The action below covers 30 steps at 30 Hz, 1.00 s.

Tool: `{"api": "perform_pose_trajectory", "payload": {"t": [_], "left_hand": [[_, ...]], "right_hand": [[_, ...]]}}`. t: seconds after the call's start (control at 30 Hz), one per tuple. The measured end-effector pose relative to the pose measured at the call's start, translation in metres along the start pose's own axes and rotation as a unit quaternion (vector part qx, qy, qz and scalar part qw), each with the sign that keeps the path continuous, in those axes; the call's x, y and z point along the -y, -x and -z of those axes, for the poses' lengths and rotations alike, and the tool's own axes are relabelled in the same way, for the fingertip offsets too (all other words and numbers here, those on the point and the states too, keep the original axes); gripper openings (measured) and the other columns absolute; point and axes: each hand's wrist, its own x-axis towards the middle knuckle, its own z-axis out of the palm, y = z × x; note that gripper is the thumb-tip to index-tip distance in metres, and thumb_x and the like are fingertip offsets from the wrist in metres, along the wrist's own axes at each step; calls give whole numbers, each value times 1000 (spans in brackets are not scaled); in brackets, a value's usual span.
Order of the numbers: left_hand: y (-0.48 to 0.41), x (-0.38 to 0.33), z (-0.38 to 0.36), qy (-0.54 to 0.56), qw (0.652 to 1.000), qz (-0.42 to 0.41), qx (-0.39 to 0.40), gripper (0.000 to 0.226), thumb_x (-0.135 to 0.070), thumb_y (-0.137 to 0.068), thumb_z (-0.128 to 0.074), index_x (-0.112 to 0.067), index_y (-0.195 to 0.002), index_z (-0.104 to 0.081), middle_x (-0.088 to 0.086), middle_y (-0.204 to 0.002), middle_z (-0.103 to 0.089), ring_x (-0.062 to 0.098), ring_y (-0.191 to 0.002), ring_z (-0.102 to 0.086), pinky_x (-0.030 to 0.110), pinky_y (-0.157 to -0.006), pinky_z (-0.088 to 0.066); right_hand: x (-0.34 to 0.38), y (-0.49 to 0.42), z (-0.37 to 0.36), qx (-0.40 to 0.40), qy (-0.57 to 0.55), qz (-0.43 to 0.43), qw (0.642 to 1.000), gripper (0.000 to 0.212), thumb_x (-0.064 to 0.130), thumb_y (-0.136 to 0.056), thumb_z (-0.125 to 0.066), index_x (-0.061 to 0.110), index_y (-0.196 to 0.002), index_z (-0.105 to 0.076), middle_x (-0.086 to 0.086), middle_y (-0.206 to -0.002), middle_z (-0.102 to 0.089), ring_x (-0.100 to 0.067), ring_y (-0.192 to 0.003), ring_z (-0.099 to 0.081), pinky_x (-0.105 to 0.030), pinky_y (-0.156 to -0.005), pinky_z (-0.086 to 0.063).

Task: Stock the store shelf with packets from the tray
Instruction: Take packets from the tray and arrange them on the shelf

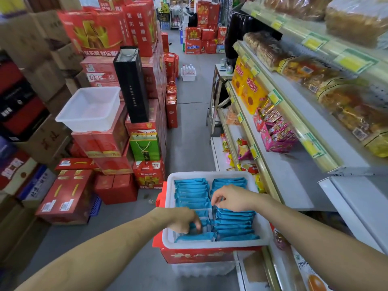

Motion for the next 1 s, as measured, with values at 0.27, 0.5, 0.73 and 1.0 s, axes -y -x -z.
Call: {"api": "perform_pose_trajectory", "payload": {"t": [0.27,0.5,0.73,1.0], "left_hand": [[9,-4,12,-62,996,-42,-51,52,5,-91,-52,-29,-125,-73,-4,-133,-69,24,-116,-61,45,-107,-47],[93,21,106,12,988,-17,-150,46,-7,-90,-65,-48,-109,-74,-29,-108,-66,4,-95,-63,27,-87,-50],[166,69,147,69,968,31,-238,43,-9,-93,-67,-51,-103,-75,-35,-92,-62,-3,-82,-58,11,-65,-42],[181,108,111,74,970,65,-223,46,-7,-90,-67,-50,-104,-75,-30,-90,-65,-10,-71,-55,8,-59,-38]], "right_hand": [[8,-3,-3,-31,12,8,999,21,17,-99,-61,29,-109,-75,20,-105,-70,1,-96,-64,-10,-79,-43],[32,-20,-8,-48,3,8,999,20,9,-101,-57,15,-110,-74,4,-111,-74,-10,-100,-68,-26,-85,-51],[56,-49,-41,21,59,32,998,39,3,-96,-51,26,-116,-74,25,-102,-56,4,-92,-53,-18,-84,-41],[61,-57,-56,70,64,28,995,37,5,-91,-57,28,-117,-71,12,-118,-65,-6,-103,-59,-21,-88,-46]]}}
